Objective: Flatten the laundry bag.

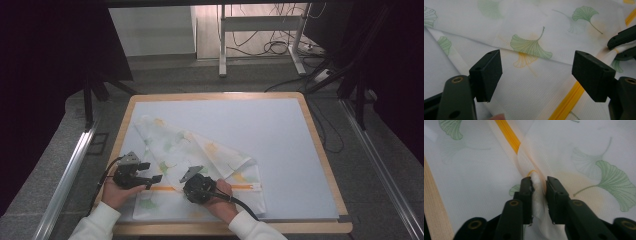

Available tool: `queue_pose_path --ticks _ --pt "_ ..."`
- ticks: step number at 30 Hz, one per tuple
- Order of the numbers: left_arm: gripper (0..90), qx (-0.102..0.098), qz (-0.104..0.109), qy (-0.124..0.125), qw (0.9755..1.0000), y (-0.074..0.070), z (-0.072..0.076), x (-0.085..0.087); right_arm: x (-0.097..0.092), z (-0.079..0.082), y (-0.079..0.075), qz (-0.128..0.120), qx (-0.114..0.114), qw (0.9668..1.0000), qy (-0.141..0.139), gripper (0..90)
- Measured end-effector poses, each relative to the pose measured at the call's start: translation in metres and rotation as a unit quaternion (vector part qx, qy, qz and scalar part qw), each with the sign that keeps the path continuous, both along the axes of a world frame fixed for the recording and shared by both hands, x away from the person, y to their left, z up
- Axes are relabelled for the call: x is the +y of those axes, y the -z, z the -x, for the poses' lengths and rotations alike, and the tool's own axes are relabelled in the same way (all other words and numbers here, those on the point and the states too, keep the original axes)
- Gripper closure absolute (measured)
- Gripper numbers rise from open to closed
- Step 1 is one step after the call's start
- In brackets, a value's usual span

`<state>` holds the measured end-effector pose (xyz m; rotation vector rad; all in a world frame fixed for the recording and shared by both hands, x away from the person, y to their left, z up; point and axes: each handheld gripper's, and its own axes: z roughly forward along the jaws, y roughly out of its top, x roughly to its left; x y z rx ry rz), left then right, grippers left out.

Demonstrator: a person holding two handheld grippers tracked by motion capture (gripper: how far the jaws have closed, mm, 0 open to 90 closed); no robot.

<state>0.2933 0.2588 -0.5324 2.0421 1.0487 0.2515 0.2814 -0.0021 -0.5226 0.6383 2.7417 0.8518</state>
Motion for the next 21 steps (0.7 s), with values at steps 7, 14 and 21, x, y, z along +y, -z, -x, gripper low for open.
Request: queue_pose_path --ticks 7,14,21 --pt "24.0 0.0 -0.004 0.0 1.0 0.0 0.0 0.0 -0.003 -0.004 -0.001 -0.01 0.015 0.9998 0.002 83.2" --pt "24.0 -0.002 0.0 -0.001 1.0 0.0 0.0 0.001 -0.008 -0.007 -0.005 -0.021 0.016 0.9996 0.006 85.3" --pt "24.0 -0.002 0.001 -0.001 1.0 0.0 0.0 0.001 -0.018 -0.014 -0.014 -0.045 0.029 0.9985 0.015 85.9"
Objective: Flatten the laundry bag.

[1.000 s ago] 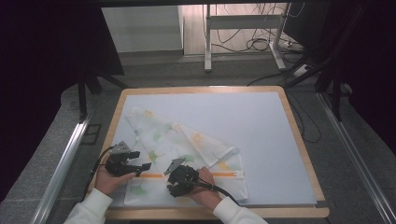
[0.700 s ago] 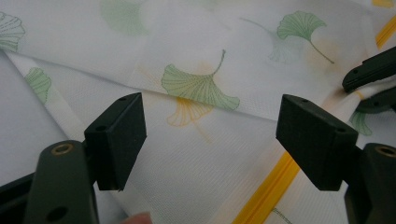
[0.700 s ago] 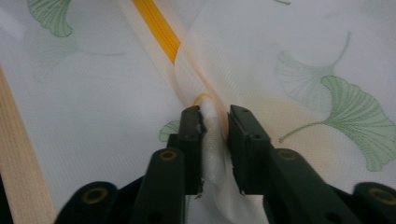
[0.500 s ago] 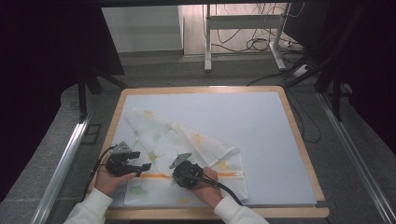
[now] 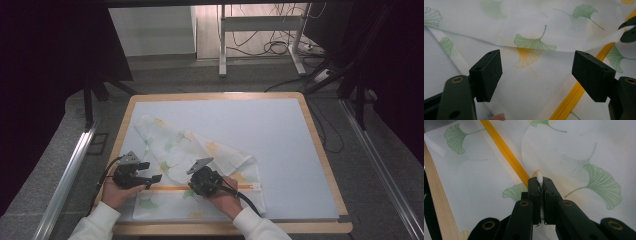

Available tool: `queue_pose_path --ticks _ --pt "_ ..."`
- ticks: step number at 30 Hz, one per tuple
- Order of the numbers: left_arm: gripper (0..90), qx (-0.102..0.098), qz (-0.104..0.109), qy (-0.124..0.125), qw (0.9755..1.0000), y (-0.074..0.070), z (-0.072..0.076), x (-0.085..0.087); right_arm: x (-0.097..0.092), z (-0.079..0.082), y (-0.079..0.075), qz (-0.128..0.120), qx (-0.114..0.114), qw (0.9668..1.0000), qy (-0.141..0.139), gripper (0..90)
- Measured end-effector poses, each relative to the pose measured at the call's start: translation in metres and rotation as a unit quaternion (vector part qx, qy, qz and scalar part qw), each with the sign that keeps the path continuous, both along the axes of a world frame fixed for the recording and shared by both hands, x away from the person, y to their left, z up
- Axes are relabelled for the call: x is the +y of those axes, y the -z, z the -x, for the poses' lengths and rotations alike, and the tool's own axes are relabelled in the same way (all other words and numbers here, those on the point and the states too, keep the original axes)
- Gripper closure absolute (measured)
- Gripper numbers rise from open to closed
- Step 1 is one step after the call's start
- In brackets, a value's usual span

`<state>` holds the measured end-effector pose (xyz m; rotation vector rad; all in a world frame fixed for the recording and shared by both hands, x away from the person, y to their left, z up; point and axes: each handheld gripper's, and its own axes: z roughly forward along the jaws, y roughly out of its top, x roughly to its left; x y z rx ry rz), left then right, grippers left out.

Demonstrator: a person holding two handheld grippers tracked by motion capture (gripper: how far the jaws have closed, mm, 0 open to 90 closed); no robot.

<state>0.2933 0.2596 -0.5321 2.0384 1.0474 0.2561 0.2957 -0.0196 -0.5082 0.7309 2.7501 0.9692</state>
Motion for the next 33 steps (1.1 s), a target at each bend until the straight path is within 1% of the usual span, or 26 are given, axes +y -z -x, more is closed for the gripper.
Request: queue_pose_path --ticks 6,10,15,23,24,33 --pt "24.0 -0.001 -0.001 0.001 1.0 0.0 0.0 0.0 -0.007 -0.004 -0.008 -0.015 -0.002 0.9999 0.006 86.1" --pt "24.3 -0.006 0.001 0.0 1.0 -0.002 0.001 0.0 -0.014 -0.008 -0.014 -0.024 -0.004 0.9996 0.014 86.2" --pt "24.4 -0.006 0.0 0.001 1.0 -0.001 0.001 0.0 -0.019 -0.012 -0.018 -0.03 -0.007 0.9993 0.023 86.2" --pt "24.5 -0.004 0.003 0.0 1.0 -0.001 0.001 -0.001 -0.032 -0.019 -0.026 -0.042 -0.014 0.9982 0.039 86.3" --pt "24.6 -0.004 0.002 0.0 1.0 -0.001 0.001 -0.001 -0.036 -0.021 -0.028 -0.047 -0.016 0.9979 0.042 86.3" --pt "24.7 -0.003 0.002 0.0 1.0 -0.001 0.001 -0.001 -0.047 -0.028 -0.034 -0.056 -0.019 0.9965 0.059 86.4"
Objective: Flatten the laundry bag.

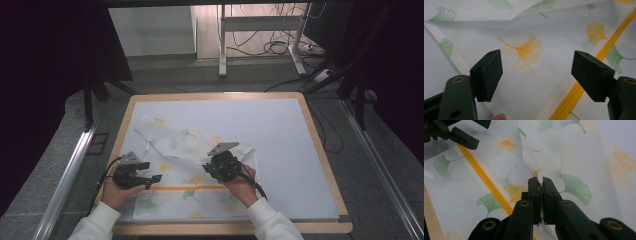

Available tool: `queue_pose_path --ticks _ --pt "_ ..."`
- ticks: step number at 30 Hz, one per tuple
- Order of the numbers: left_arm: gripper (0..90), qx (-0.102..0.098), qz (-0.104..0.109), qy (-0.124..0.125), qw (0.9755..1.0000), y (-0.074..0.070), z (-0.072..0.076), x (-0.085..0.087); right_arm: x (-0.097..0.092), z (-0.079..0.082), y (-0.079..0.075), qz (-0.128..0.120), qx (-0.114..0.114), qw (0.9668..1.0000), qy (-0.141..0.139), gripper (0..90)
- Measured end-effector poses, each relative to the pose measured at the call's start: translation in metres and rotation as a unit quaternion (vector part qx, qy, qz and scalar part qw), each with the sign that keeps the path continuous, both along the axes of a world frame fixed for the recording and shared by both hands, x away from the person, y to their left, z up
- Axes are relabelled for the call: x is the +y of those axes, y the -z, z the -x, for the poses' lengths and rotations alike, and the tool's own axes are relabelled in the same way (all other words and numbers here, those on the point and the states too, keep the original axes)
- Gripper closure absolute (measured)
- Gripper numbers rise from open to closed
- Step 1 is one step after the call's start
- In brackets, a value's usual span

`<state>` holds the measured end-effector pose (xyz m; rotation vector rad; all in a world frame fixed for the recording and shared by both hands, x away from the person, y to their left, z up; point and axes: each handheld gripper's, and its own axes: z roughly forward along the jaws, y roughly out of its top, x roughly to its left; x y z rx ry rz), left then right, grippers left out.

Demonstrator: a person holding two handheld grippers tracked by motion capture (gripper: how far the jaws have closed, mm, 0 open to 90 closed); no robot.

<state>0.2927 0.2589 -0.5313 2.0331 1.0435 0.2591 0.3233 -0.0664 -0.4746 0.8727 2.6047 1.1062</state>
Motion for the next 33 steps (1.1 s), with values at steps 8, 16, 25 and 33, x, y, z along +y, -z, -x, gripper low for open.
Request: queue_pose_path --ticks 8,16,25,33 --pt "24.6 0.0 -0.001 -0.001 1.0 0.0 0.0 0.0 -0.013 -0.006 -0.006 -0.013 -0.007 0.9997 0.02 86.3" --pt "24.6 -0.001 -0.005 0.002 1.0 0.0 0.0 0.0 -0.027 -0.013 -0.01 -0.02 -0.011 0.9989 0.04 86.4" --pt "24.6 0.0 -0.007 0.003 1.0 0.0 0.0 0.0 -0.039 -0.021 -0.011 -0.024 -0.016 0.9978 0.06 86.4" --pt "24.6 -0.001 -0.009 0.004 0.9999 0.0 0.0 0.0 -0.046 -0.027 -0.009 -0.023 -0.017 0.9968 0.075 86.4"
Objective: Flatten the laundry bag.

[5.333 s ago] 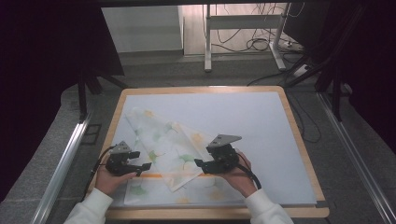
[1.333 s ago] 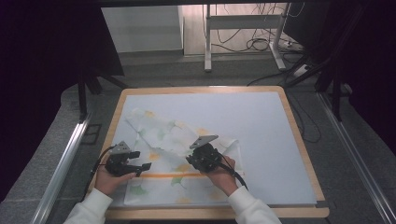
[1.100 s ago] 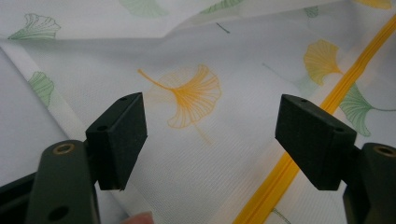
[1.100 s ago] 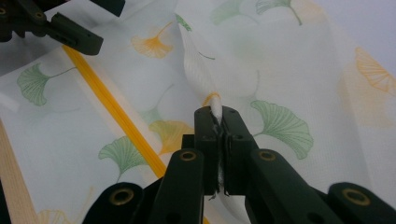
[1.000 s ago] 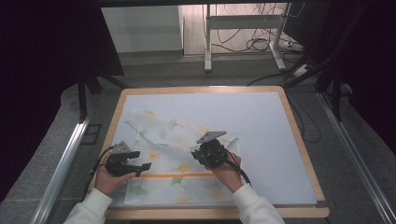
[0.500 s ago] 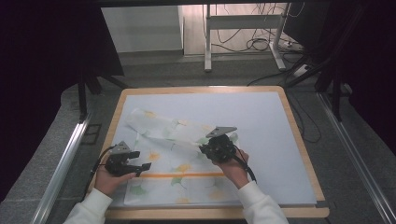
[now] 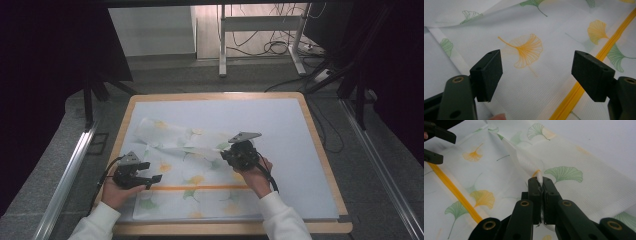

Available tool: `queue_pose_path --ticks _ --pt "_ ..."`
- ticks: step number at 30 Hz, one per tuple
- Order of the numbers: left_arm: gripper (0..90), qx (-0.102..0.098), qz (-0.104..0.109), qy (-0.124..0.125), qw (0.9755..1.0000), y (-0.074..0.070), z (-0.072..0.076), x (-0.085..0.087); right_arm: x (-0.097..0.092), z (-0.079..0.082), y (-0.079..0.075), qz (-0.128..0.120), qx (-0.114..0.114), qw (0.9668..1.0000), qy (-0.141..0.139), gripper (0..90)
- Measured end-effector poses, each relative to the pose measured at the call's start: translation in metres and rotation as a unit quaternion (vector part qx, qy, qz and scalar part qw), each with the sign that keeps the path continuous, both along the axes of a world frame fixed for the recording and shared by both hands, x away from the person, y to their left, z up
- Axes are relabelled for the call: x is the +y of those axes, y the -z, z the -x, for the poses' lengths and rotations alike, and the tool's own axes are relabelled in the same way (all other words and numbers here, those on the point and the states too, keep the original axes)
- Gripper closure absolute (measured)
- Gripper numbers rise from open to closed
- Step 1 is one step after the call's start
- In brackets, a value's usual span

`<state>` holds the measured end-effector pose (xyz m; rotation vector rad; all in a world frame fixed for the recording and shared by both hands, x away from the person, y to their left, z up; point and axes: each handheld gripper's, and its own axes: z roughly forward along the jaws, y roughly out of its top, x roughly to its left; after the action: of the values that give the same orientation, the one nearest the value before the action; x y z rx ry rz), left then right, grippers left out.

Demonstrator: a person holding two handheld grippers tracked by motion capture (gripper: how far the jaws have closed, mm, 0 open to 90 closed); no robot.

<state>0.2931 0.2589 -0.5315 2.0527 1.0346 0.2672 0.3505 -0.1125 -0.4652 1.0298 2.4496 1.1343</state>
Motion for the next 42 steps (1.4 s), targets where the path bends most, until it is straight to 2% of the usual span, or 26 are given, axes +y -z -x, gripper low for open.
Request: queue_pose_path --ticks 14,20,30,42 --pt "24.6 0.001 0.001 0.0 1.0 0.0 0.0 -0.001 -0.01 -0.018 0.002 -0.007 0.004 0.9996 0.027 86.5" --pt "24.6 0.002 0.0 0.0 1.0 0.0 0.0 -0.001 -0.018 -0.028 0.001 -0.019 0.007 0.9989 0.042 86.5" --pt "24.6 -0.001 0.0 0.006 1.0 0.0 0.001 -0.002 -0.018 -0.039 -0.001 -0.028 0.007 0.9982 0.053 86.5" --pt "24.6 0.001 0.002 0.006 1.0 0.0 0.0 0.0 -0.025 -0.072 -0.003 -0.025 0.017 0.9954 0.091 86.5"
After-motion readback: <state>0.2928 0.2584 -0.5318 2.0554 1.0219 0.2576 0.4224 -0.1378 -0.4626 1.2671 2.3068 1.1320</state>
